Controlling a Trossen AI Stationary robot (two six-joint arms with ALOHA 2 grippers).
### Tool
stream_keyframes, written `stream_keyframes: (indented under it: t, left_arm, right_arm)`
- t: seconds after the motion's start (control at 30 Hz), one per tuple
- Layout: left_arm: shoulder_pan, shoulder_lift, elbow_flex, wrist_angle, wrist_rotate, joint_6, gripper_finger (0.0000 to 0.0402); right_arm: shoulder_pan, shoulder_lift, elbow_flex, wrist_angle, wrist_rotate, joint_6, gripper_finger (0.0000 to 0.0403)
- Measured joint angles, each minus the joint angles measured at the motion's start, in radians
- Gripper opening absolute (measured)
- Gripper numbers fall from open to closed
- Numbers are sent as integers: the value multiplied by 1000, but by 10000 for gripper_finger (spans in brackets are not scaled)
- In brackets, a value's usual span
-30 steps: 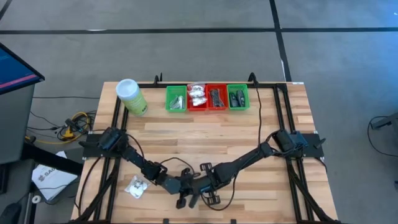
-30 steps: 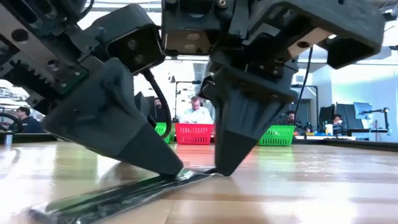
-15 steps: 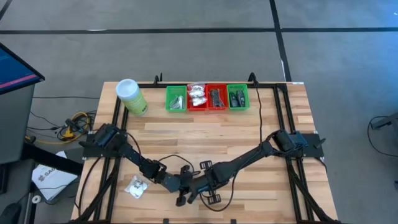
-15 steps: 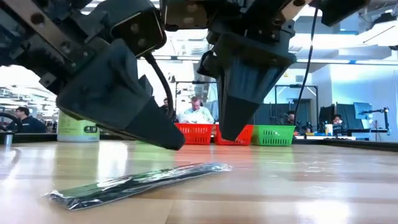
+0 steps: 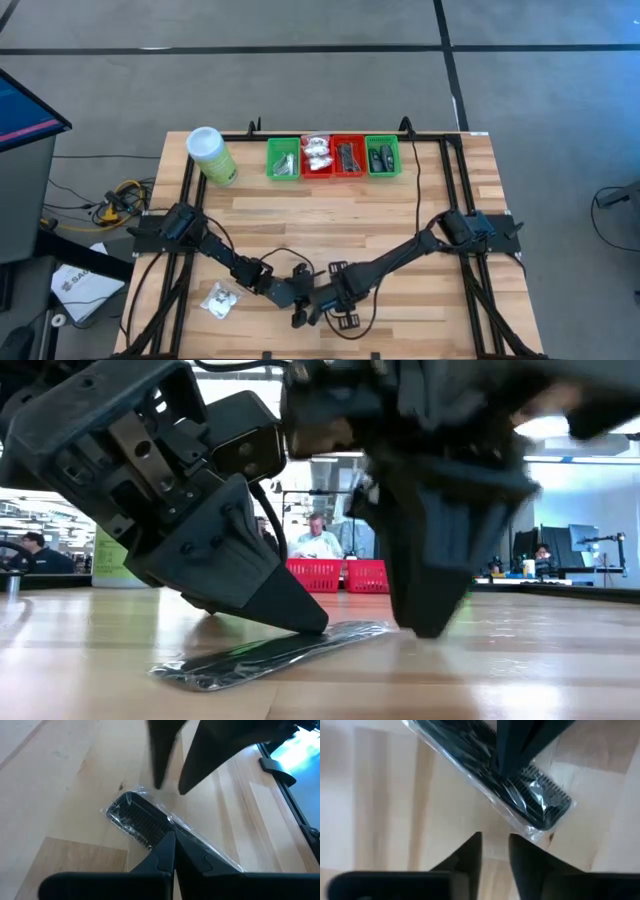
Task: Pick & Place Travel size toiletries
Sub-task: Put the black comb into the right red bin
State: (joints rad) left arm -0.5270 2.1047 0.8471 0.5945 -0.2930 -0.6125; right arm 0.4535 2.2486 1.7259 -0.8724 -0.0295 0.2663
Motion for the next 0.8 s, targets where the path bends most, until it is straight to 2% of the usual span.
stream_keyframes:
  t: [0.23, 0.37, 0.53, 0.67, 0.8]
  left_arm:
    - [-1, -2, -2, 0, 18, -4, 1]
    - [-6, -3, -9, 20, 23, 8, 1]
    - [-11, -3, -11, 24, 29, 12, 0]
    - [-11, -3, -11, 25, 29, 14, 0]
    - [-11, -3, -10, 25, 30, 14, 0]
  right_arm:
    - [-18, -8, -59, 62, 36, 46, 191]
    - [-36, -11, -103, 161, 59, 50, 230]
    - [-56, -11, -120, 223, 56, 24, 239]
    - [-60, -13, -134, 243, 58, -8, 226]
    - [-65, -14, -140, 252, 110, 15, 212]
